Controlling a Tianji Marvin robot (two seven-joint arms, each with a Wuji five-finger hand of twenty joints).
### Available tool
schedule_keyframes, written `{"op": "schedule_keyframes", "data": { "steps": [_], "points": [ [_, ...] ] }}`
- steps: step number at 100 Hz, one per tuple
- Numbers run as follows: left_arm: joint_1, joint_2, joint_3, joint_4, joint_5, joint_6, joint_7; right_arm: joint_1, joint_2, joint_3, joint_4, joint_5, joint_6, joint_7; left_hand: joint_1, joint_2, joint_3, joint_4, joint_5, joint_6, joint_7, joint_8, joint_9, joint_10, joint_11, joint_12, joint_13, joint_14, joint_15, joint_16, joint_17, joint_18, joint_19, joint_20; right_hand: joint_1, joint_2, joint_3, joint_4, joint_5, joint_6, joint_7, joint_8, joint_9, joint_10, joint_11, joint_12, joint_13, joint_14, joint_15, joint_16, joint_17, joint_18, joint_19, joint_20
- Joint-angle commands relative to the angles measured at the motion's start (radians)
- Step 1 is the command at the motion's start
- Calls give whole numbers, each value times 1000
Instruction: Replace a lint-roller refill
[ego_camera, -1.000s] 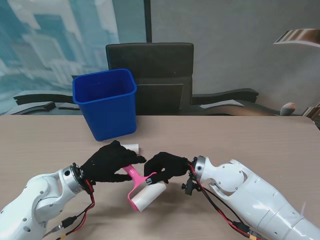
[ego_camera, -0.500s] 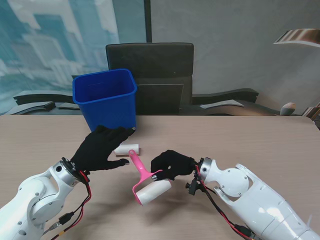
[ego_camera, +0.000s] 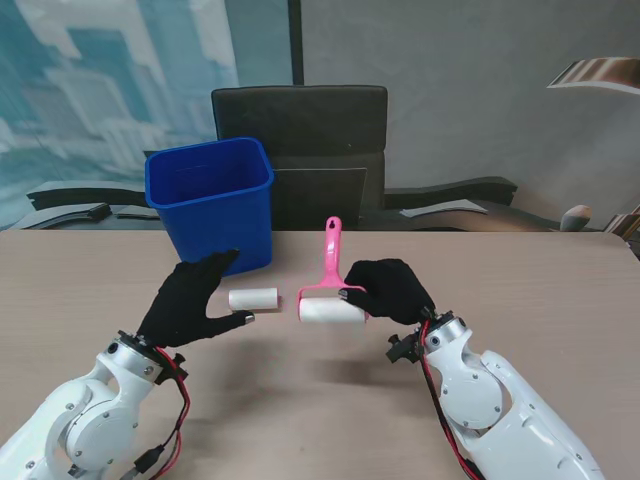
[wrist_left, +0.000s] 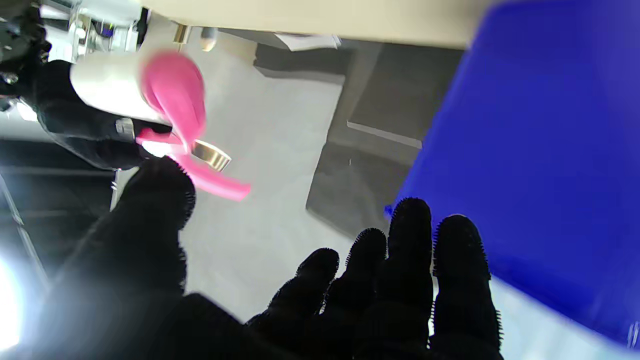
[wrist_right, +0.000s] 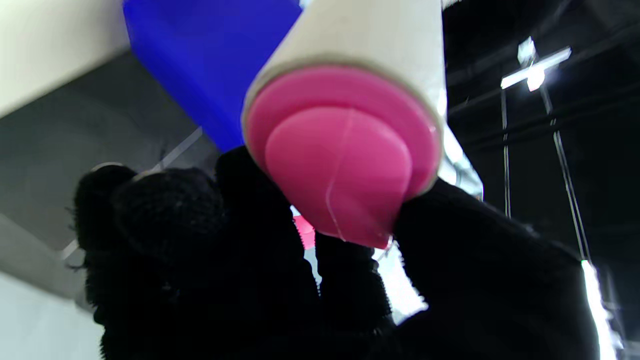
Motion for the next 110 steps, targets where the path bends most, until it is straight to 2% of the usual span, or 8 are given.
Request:
{"op": "schedule_keyframes", "data": {
  "steps": [1,9,18,39,56,71,95,110],
  "points": [
    [-8,-27,35,10,-21,28,-50,-10,-25,2,-35,28,3,-1,-38,2,14,-20,14,34,-3,17,-54,33,-21,-50,-45,17,-31,-20,-28,8,-33,-2,36,-15,105,-16,39,-91,82,-3,43,-32,-11,-9,26,-289,-21,-18,14,-223,-10,-10],
    [-31,-31,82,20,-132,64,-108,-17,-43,6,-47,-23,6,-101,-49,7,9,-24,16,35,-11,19,-58,32,-23,-51,-51,17,-36,-24,-29,7,-39,-1,33,-13,102,-17,38,-101,80,-8,41,-35,-16,-14,25,-289,-33,-26,8,-226,-16,-14],
    [-59,-37,133,34,-254,108,-159,-21,-56,2,-59,-54,5,-171,-60,11,1,-29,20,34,-19,22,-55,32,-20,-51,-51,14,-35,-25,-27,7,-41,1,30,-11,98,-17,37,-104,79,-11,39,-40,-19,-18,26,-291,-45,-34,4,-232,-21,-17],
    [-105,-52,222,46,-575,176,-253,-19,-68,-12,-67,-96,1,-245,-83,27,-27,-42,3,32,-41,26,-73,21,-12,-48,-63,4,-31,-26,-36,-6,-45,9,26,-9,92,-16,36,-120,78,-17,35,-48,-21,-26,26,-295,-58,-42,-4,-245,-26,-21],
    [-118,-75,275,35,-787,222,-259,-5,-75,-26,-55,-133,13,-300,-99,39,-53,-52,-20,28,-55,26,-98,12,0,-43,-80,-9,-26,-25,-44,-22,-46,14,24,-6,89,-17,35,-125,78,-18,35,-50,-18,-29,27,-298,-59,-43,-6,-251,-27,-23],
    [-127,-92,314,29,-884,249,-244,5,-80,-36,-47,-136,27,-318,-100,42,-63,-56,-41,29,-62,25,-121,7,18,-38,-92,-18,-13,-21,-53,-36,-42,20,23,-5,87,-17,33,-129,78,-18,32,-52,-17,-30,27,-299,-61,-45,-10,-254,-28,-24],
    [-139,-110,339,25,-938,263,-204,17,-84,-60,-22,-120,26,-314,-111,54,-64,-57,-58,28,-65,24,-140,2,37,-35,-103,-25,2,-19,-58,-50,-33,24,19,-6,86,-17,34,-138,78,-18,31,-55,-13,-33,27,-302,-64,-46,-13,-260,-28,-26],
    [-135,-120,336,7,-977,279,-177,23,-86,-77,-3,-105,22,-305,-130,106,-66,-56,-44,8,-47,32,-132,-9,56,-32,-98,-30,16,-17,-59,-59,-23,28,18,-9,86,-17,36,-139,77,-20,30,-55,-12,-35,27,-301,-66,-47,-15,-262,-28,-27]
  ]
}}
